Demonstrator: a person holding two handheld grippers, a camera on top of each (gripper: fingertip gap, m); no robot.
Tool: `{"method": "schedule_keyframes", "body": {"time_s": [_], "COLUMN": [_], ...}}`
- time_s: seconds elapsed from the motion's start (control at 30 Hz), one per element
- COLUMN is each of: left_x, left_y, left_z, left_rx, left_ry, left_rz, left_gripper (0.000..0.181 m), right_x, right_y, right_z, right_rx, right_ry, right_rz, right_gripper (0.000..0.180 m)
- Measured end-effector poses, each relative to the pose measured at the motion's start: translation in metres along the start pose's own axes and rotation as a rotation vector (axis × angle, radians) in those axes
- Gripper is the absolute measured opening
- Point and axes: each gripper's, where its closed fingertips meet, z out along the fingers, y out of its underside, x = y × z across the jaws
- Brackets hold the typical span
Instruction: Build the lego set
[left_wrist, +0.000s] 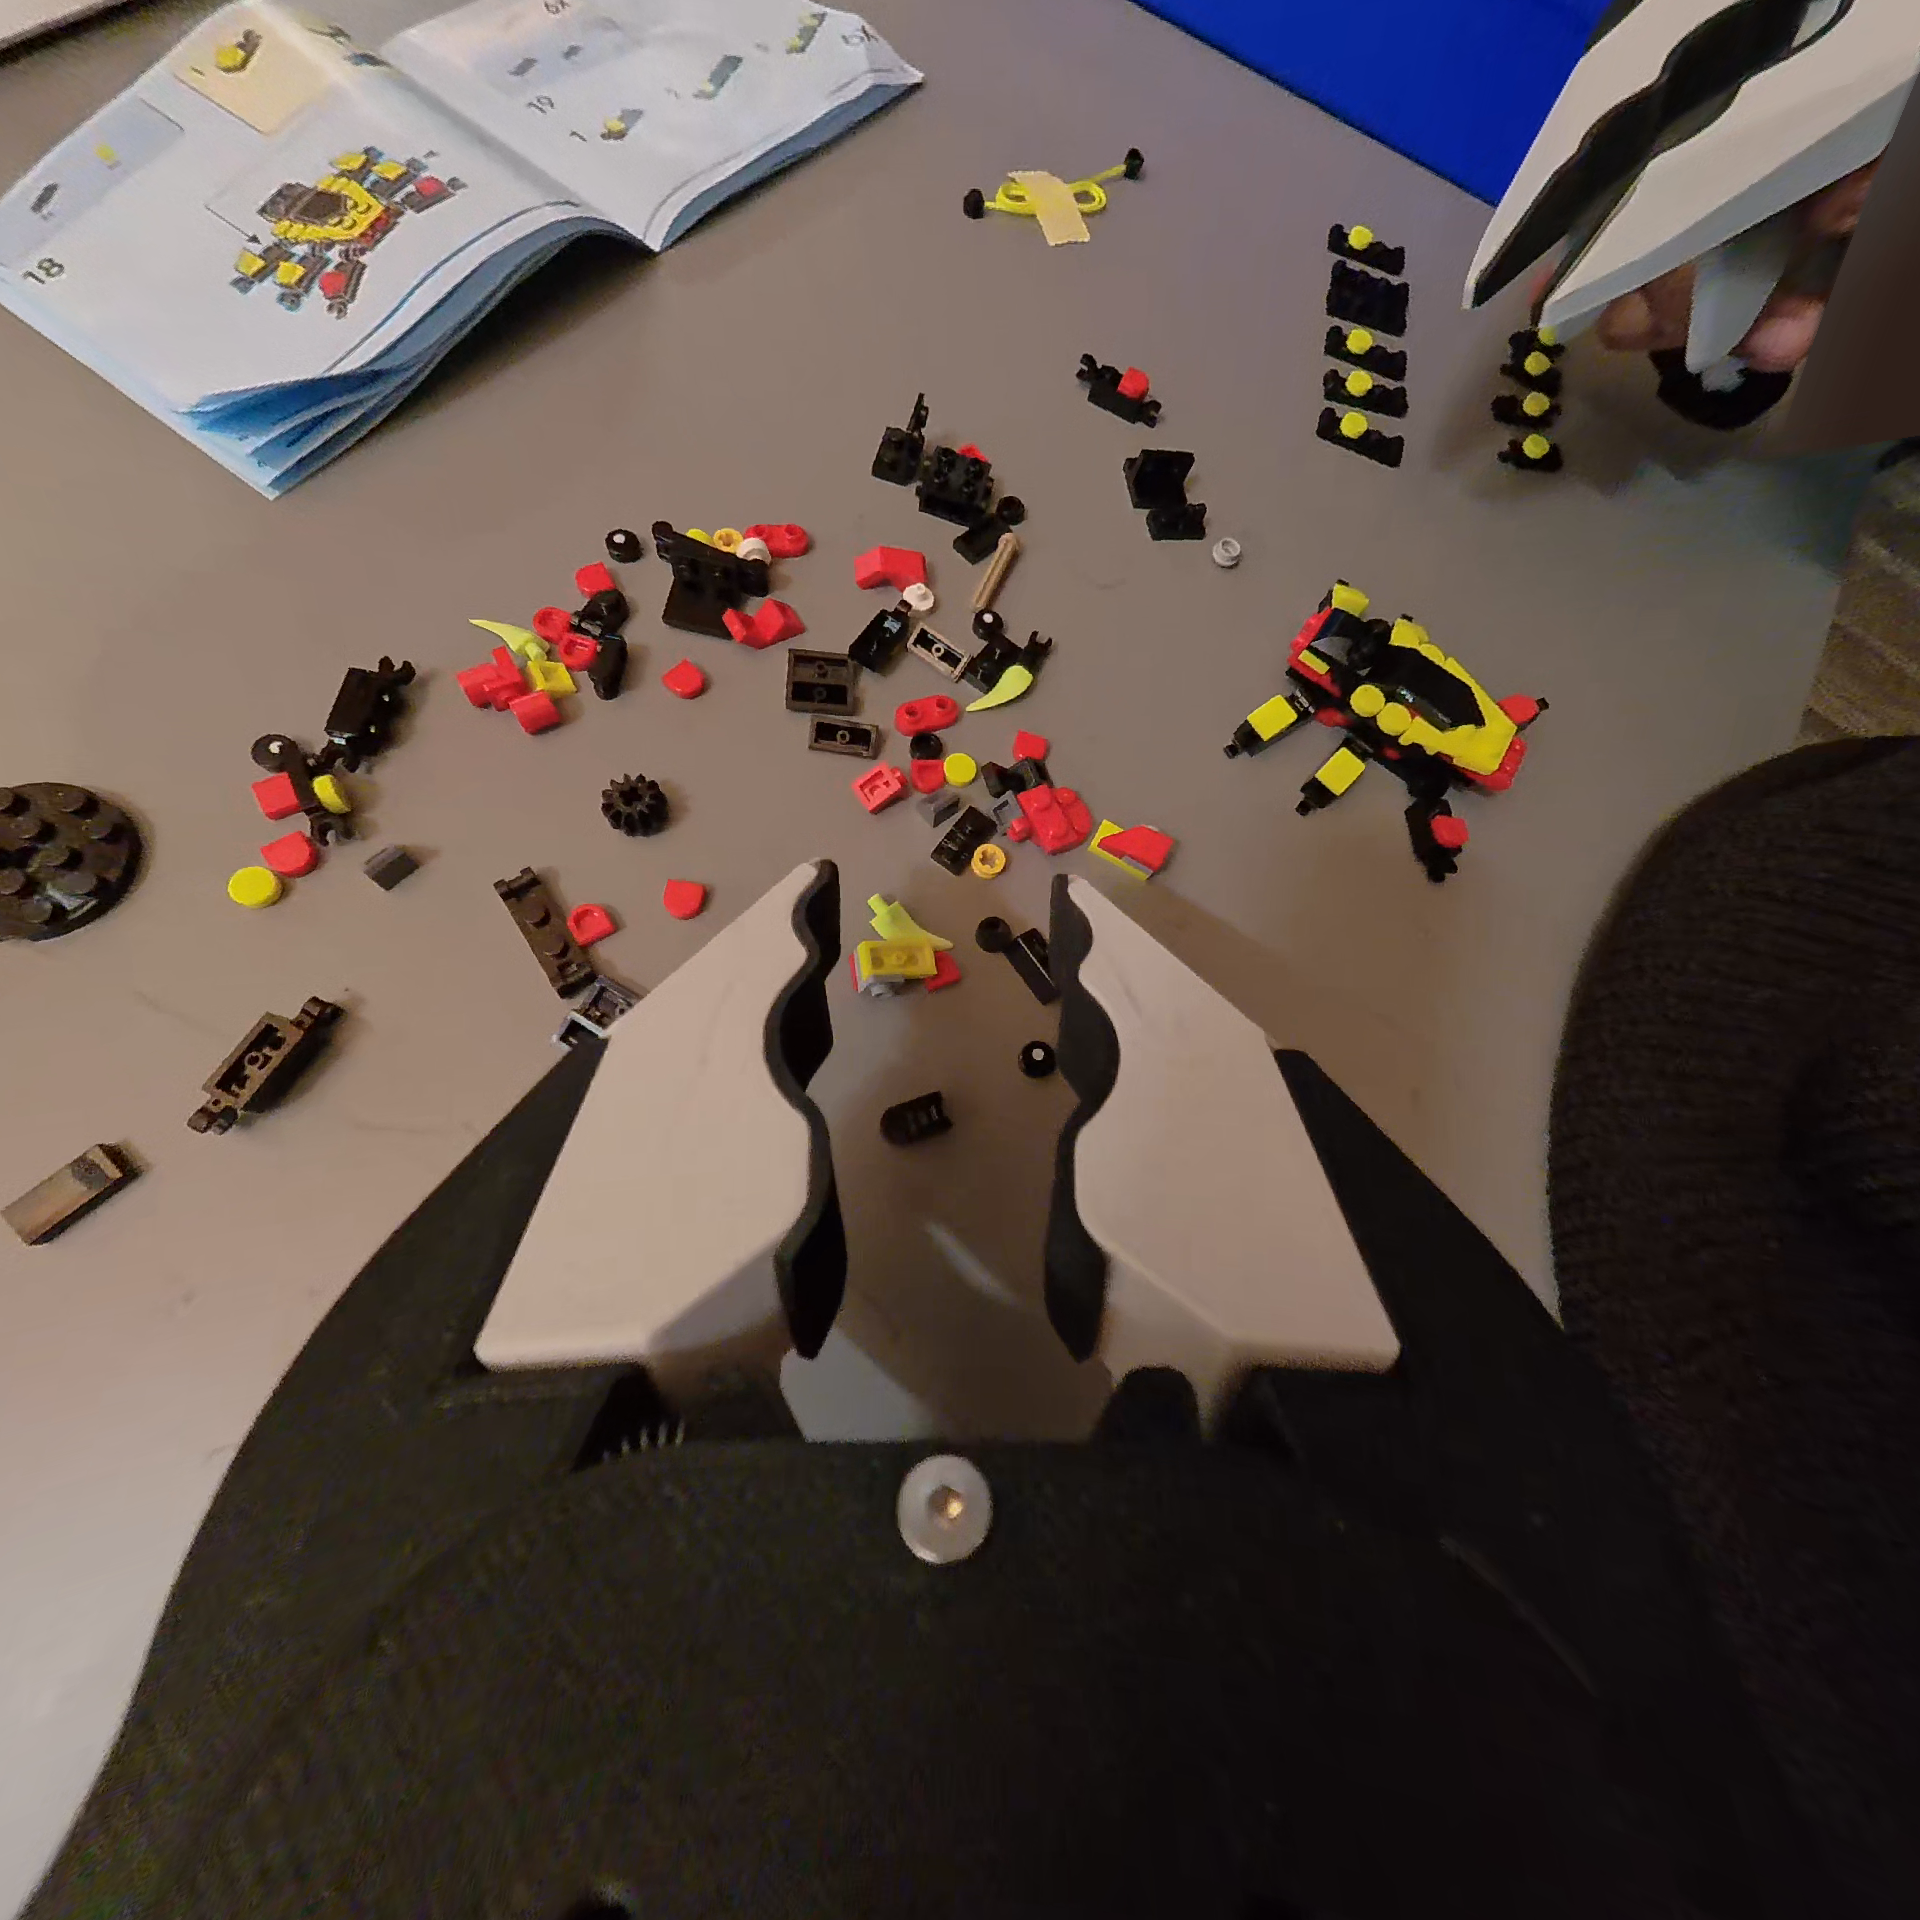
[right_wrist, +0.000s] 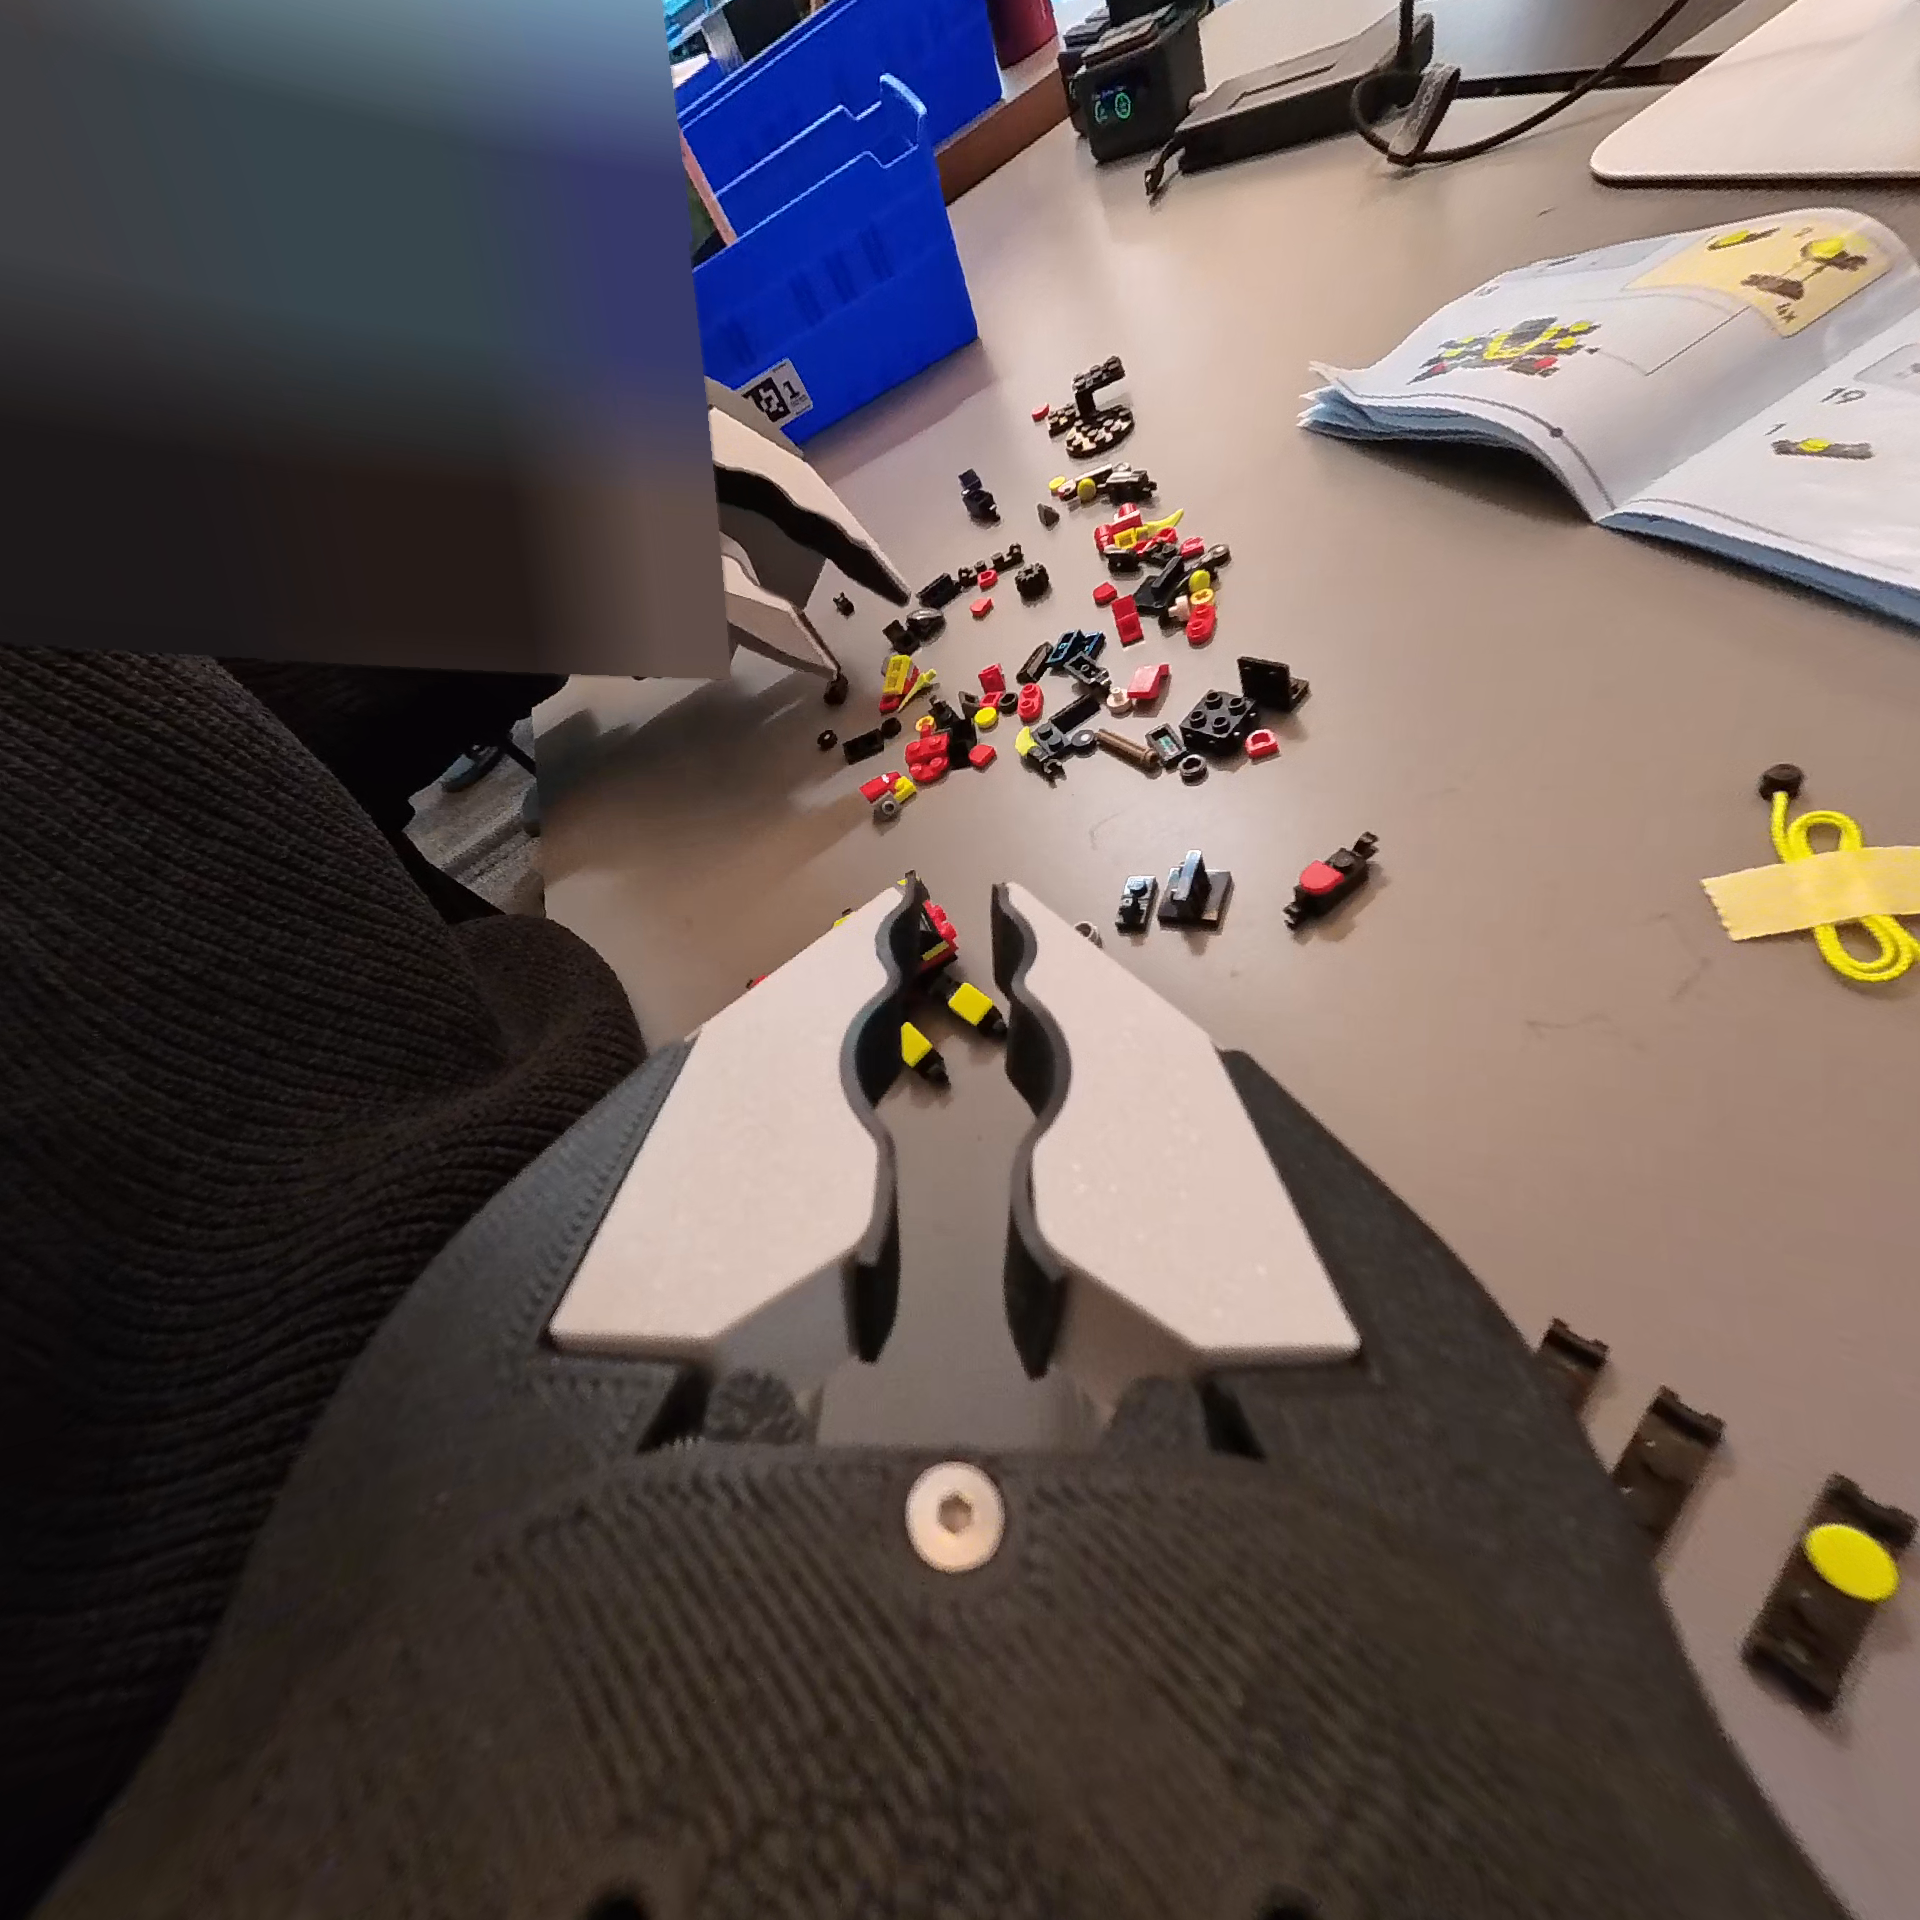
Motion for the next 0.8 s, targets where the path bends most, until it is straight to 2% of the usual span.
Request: {"method": "schedule_keyframes", "body": {"time_s": [0.37, 0.8], "left_x": [-0.0016, -0.0069], "left_y": [0.0079, 0.0029], "left_z": [0.0037, 0.0002], "left_rx": [-0.047, -0.006], "left_ry": [-0.013, 0.001], "left_rz": [0.007, -0.069], "left_gripper": [0.039, 0.042], "right_x": [-0.0006, -0.0003], "right_y": [0.001, 0.0019], "right_z": [0.0006, 0.0013], "right_rx": [-0.005, -0.008], "right_ry": [-0.001, -0.002], "right_rz": [0.0, 0.004], "right_gripper": [0.012, 0.012]}}
